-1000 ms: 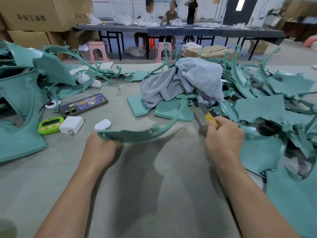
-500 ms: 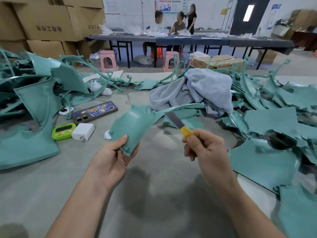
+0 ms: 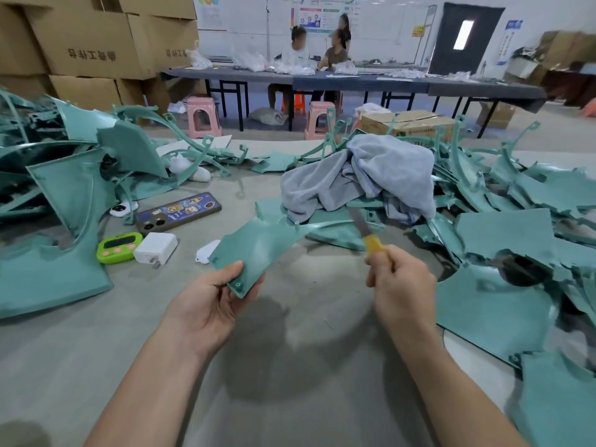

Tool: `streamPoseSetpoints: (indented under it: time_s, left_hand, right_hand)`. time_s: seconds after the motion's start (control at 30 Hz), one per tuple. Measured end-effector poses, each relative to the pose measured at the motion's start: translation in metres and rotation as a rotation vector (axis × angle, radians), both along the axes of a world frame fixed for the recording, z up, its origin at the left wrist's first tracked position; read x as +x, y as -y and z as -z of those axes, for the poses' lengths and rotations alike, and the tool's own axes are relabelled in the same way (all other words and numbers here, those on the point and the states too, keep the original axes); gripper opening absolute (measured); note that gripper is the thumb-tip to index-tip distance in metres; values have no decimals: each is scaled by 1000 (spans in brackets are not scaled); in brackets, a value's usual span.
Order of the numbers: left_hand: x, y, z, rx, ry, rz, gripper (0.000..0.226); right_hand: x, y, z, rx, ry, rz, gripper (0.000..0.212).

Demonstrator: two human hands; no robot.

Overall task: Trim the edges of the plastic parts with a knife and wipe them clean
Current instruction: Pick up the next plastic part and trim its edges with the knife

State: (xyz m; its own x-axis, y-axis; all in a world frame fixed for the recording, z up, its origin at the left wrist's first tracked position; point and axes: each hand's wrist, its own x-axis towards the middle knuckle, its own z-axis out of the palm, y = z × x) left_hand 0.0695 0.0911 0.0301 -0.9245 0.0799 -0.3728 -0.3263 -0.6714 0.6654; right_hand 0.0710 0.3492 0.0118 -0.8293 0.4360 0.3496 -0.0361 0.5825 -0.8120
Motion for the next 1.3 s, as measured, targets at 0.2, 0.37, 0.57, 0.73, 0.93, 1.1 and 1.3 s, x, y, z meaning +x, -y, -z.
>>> streamPoseSetpoints:
  time_s: [0.2, 0.37, 0.57, 0.73, 0.93, 1.1, 1.3]
  left_hand:
    - [0, 0, -2, 12, 14, -8, 18]
    - [-2, 3, -1, 33, 5, -46, 20]
    - [2, -10, -2, -54, -41, -3, 14]
    - [3, -13, -2, -47, -32, -33, 15]
    - [2, -14, 0, -59, -29, -73, 13]
    - [3, -14, 1, -64, -48, -63, 13]
    - [5, -18, 3, -153, -175, -17, 21]
  right_hand:
    - [6, -3, -5, -227, -75, 63, 32]
    - [15, 15, -11, -326, -220, -215, 26]
    - [29, 40, -6, -122, -34, -610, 19]
    - [17, 32, -8, 24, 5, -220, 31]
    - [32, 41, -5, -47, -13, -544, 25]
    - [8, 31, -4, 18, 81, -115, 28]
    - [16, 33, -10, -854, 125, -568, 20]
